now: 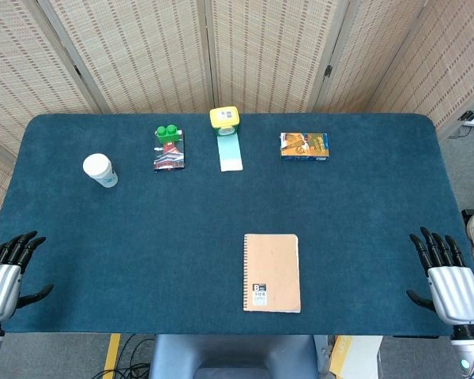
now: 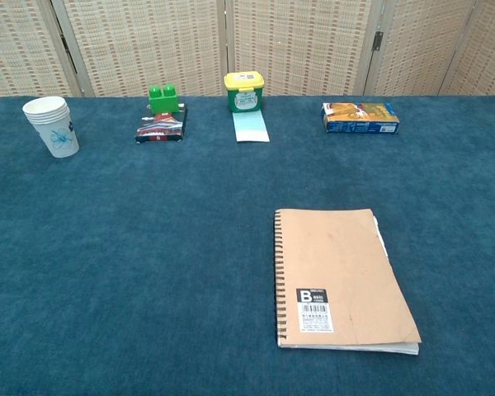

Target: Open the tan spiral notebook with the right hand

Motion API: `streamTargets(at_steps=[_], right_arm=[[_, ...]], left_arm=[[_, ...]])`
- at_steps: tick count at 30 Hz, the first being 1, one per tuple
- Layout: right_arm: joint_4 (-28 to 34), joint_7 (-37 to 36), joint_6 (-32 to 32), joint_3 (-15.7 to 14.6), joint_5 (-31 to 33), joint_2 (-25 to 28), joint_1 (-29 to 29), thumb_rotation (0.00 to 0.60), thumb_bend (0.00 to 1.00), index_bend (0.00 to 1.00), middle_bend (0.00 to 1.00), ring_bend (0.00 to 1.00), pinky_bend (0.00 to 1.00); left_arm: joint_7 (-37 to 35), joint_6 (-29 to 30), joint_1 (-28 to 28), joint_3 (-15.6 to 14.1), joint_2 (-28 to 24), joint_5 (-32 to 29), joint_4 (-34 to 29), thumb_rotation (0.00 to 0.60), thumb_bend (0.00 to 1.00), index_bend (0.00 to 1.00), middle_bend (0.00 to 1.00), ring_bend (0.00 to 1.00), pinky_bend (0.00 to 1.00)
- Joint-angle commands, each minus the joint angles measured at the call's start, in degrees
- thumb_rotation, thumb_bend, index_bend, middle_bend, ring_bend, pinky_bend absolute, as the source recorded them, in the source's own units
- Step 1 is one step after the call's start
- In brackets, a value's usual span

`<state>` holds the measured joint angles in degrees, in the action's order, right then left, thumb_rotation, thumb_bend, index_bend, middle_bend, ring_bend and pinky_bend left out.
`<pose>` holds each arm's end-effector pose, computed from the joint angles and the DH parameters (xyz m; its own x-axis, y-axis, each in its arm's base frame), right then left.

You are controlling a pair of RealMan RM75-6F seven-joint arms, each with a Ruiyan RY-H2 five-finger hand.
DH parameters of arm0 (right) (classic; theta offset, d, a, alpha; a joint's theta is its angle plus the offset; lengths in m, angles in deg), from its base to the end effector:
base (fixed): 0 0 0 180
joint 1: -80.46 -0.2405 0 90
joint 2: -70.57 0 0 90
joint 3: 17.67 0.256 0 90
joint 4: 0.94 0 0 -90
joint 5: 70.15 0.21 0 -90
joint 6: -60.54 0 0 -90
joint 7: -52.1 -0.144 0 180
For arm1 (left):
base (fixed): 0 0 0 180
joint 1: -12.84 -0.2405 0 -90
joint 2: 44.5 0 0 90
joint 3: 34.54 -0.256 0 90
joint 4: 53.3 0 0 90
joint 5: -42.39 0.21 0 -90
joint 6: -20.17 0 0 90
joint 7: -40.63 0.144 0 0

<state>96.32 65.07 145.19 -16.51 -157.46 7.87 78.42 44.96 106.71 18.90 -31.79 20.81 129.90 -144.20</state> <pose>-0.3036 -0.1586 0.1529 0.5425 -0.0620 0.8378 -0.8395 -0.0031 0.5434 -0.3055 0.1872 0.1563 0.4679 -0.0341 0.8831 0.8816 -0.0518 -0.4691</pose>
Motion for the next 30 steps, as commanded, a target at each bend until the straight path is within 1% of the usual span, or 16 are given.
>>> streamTargets(at_steps=[1,6,9,11,13,15,16,18,21,24,30], right_arm=[[-0.01,0.02,-0.05,-0.06,-0.06,0.0,-0.02,0.6,0.12,0.0,0.0,0.0,0.0],[-0.25,-0.17,-0.29,-0.15,-0.38,-0.01,-0.22,0.6,0.12,0.0,0.0,0.0,0.0],[-1.26,-1.43,-1.17,-0.77,-2.28,-0.31,-1.02,0.6,0.14,0.0,0.0,0.0,0.0],[-2.72,-3.56,-1.39,-1.33,-4.99,-1.0,-1.87,0.6,0.15,0.0,0.0,0.0,0.0],[-4.55,-5.62,-1.07,-1.62,-7.04,-2.12,-2.45,0.6,0.17,0.01,0.03,0.0,0.0],[-6.14,-7.09,-0.68,-1.85,-8.73,-3.46,-2.93,0.6,0.18,0.04,0.09,0.0,0.0],[-8.2,-7.21,0.11,-1.91,-11.05,-5.61,-3.56,0.6,0.18,0.07,0.11,0.0,0.0],[-12.33,-7.14,1.38,-2.14,-13.61,-8.68,-4.06,0.6,0.18,0.1,0.15,0.0,0.0],[-18.33,-8.87,1.95,-2.93,-16.19,-12.0,-4.95,0.6,0.18,0.16,0.21,0.02,0.01],[-24.21,-13.25,2.97,-3.34,-17.98,-15.56,-6.09,0.6,0.18,0.22,0.25,0.05,0.06],[-34.97,-19.16,3.15,-4.51,-20.1,-22.64,-8.42,0.6,0.18,0.23,0.26,0.08,0.07]], left_arm=[[0.14,0.06,-0.04,-0.03,0.0,0.0,-0.12,0.6,0.1,0.19,0.16,0.16,0.2],[1.11,0.21,-0.24,0.01,-0.03,-0.41,-0.47,0.6,0.1,0.19,0.16,0.16,0.2],[0.87,-0.2,0.01,0.35,0.08,-0.94,-0.12,0.6,0.1,0.19,0.16,0.16,0.2],[0.76,-1.08,0.33,0.6,0.16,-1.78,0.41,0.6,0.1,0.19,0.16,0.16,0.2],[0.35,-1.89,0.49,0.84,0.17,-2.83,0.66,0.6,0.1,0.19,0.16,0.16,0.2],[0.21,-2.58,0.35,1.34,0.06,-4.84,0.33,0.6,0.1,0.16,0.16,0.16,0.2],[0.73,-3.02,0.0,2.49,-0.28,-8.28,-0.45,0.6,0.1,0.15,0.16,0.16,0.2],[1.79,-2.82,-0.18,3.49,-0.56,-10.45,-1.12,0.6,0.1,0.14,0.16,0.16,0.2],[0.68,-2.88,-0.31,4.05,-0.95,-11.4,-1.41,0.6,0.1,0.13,0.16,0.16,0.2],[-1.1,-3.54,-0.25,4.27,-1.46,-11.79,-1.26,0.6,0.1,0.1,0.16,0.16,0.2],[-1.58,-3.92,-0.09,4.54,-1.55,-12.26,-0.93,0.6,0.1,0.09,0.16,0.16,0.2]])
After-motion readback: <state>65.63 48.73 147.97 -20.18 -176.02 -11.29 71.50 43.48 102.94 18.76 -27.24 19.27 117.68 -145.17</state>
